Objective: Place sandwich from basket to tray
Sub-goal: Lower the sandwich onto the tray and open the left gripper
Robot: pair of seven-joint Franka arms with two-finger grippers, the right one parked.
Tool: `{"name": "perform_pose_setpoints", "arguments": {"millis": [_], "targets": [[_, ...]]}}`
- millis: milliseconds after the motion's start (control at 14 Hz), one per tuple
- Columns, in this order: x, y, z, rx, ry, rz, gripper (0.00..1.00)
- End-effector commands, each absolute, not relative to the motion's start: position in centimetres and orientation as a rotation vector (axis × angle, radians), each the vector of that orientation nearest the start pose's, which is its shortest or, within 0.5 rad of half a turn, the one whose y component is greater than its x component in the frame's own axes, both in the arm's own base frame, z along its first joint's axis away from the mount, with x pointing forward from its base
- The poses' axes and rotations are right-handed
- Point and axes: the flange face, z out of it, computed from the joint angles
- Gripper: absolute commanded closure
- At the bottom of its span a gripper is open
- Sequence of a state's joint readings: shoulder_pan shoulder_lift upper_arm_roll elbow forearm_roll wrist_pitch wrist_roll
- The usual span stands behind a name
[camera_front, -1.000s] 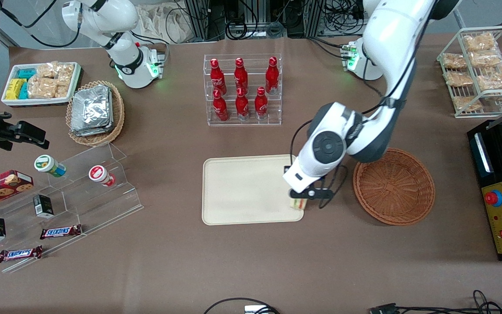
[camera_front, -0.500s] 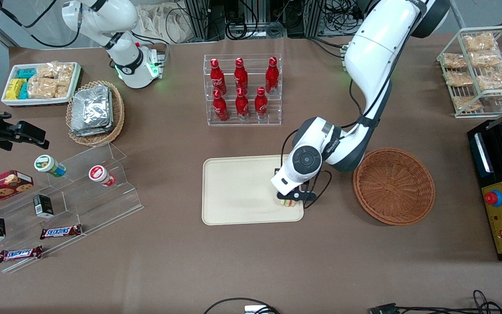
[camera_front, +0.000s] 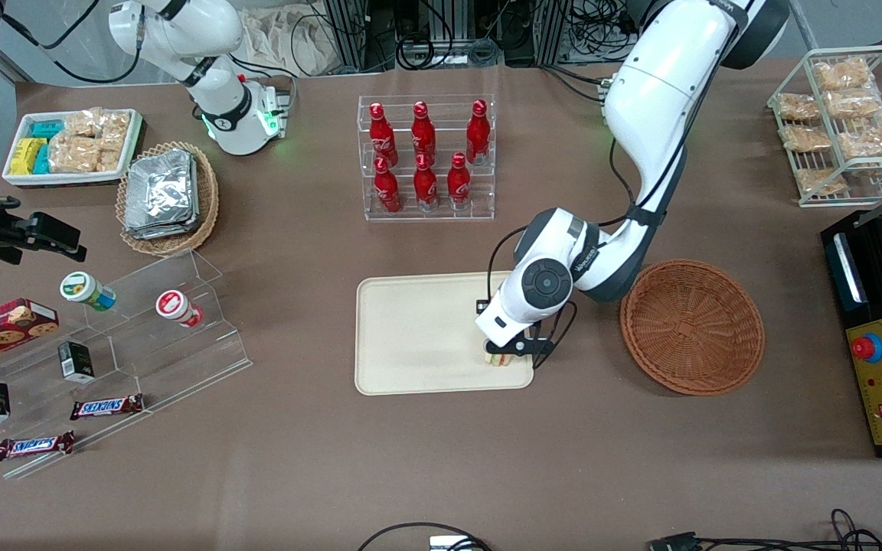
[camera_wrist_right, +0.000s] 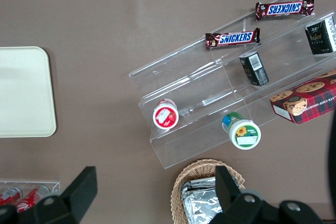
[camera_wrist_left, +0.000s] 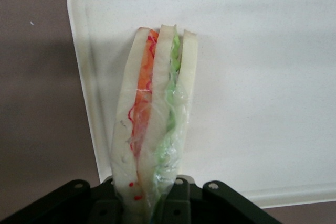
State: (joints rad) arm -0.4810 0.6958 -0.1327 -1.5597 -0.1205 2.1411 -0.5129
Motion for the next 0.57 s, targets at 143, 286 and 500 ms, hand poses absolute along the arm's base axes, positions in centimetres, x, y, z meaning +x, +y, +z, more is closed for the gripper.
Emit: {"name": "perform_pose_setpoints", "arguments": {"millis": [143,286,500], "targets": [[57.6,-39.6,24.0,-3.238,0.002,0.293,0.01],[58.0,-39.2,26.1,-3.247,-0.009,0.269,0.00],[57.7,-37.9,31.0,-3.220,-0.012,0.317,0.00]]}}
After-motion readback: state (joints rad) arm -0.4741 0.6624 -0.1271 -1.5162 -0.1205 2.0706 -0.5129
